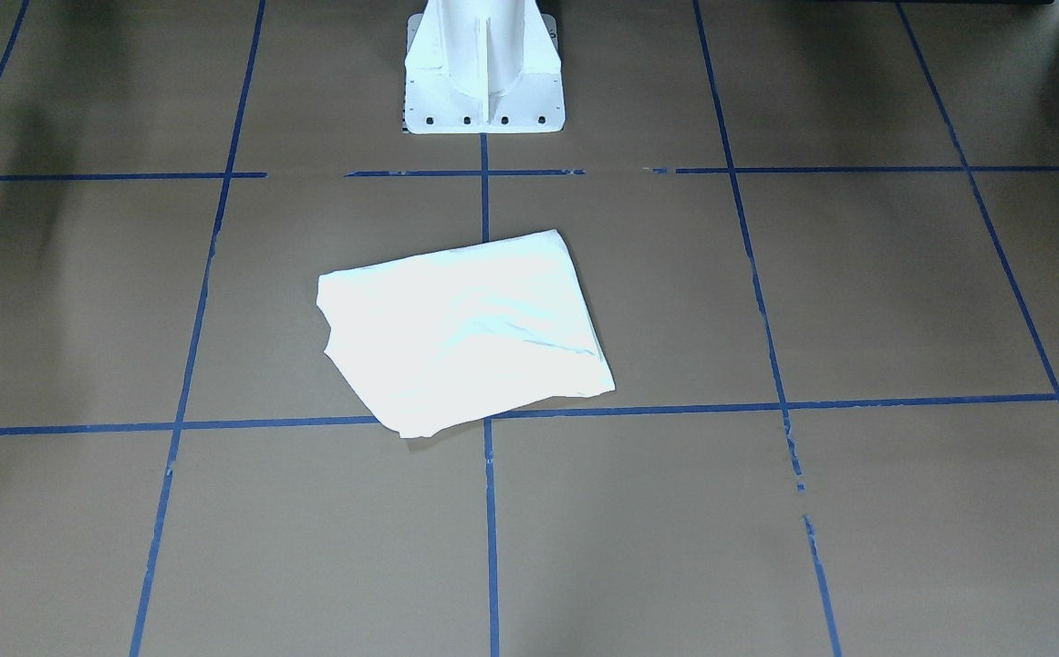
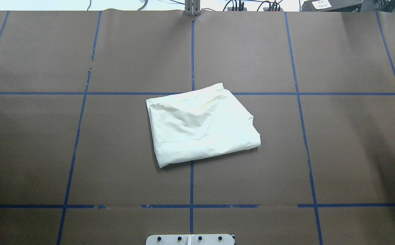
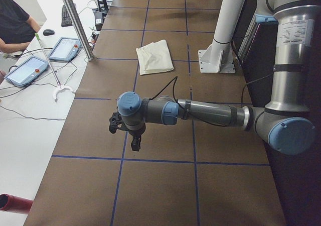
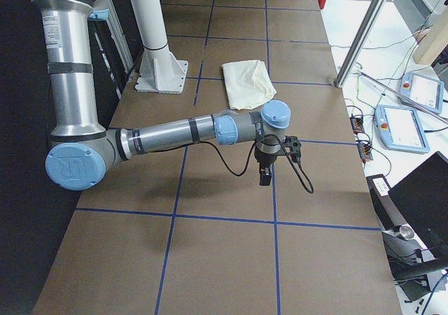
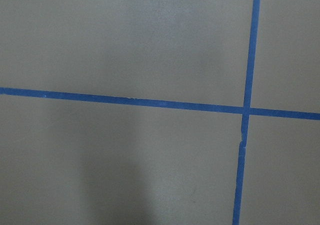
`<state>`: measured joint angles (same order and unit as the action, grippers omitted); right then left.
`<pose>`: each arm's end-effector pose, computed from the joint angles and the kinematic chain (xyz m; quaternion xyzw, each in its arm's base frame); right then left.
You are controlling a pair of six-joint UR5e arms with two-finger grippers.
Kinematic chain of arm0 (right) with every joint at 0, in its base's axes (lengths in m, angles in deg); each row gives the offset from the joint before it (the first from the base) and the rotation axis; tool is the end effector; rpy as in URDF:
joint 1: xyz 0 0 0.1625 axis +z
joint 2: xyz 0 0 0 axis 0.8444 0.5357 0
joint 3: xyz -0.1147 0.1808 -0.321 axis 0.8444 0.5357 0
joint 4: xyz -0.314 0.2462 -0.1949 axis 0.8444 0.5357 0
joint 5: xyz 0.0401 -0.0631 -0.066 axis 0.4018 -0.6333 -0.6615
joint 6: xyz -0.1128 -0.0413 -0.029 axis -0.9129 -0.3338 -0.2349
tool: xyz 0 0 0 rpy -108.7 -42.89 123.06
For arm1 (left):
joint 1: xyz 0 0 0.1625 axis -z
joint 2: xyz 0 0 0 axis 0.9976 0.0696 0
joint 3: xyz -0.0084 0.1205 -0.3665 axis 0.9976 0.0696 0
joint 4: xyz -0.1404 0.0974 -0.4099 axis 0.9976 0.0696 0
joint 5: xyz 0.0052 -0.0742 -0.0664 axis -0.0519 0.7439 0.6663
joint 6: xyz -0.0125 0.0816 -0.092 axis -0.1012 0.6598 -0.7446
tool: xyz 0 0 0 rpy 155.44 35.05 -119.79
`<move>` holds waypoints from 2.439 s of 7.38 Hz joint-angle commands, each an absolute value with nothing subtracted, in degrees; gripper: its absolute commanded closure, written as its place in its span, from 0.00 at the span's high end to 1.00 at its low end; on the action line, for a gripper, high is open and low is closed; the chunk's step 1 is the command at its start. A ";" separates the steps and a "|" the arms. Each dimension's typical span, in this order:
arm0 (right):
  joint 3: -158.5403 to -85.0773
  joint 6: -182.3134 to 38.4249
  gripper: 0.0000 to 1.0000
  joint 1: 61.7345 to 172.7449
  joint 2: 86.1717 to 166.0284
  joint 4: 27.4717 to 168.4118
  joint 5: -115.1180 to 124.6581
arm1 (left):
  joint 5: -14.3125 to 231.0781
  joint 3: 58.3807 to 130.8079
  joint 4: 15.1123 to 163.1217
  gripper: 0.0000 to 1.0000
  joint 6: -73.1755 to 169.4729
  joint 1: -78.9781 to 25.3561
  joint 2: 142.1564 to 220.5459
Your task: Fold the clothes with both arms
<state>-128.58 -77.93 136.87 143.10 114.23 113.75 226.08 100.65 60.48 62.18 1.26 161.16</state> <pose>-0.0525 -0.5483 0.5269 0.0128 -0.3657 -0.0326 0.9301 -0.0147 -0.5234 0.5744 0.0198 0.4171 0.0309 0.9081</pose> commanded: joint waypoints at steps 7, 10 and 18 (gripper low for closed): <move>-128.13 -77.37 1.00 138.64 142.70 114.27 112.44 | 220.45 99.16 60.82 1.00 62.09 1.36 160.97; -126.65 -82.25 1.00 140.31 142.95 117.25 112.00 | 220.36 99.07 61.87 1.00 62.00 1.44 160.79; -128.92 -87.39 1.00 142.51 150.60 116.56 112.44 | 220.62 99.43 61.87 1.00 61.74 1.53 160.97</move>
<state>-128.75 -87.58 142.51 150.37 116.56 112.51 220.65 99.38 61.87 61.77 1.61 160.95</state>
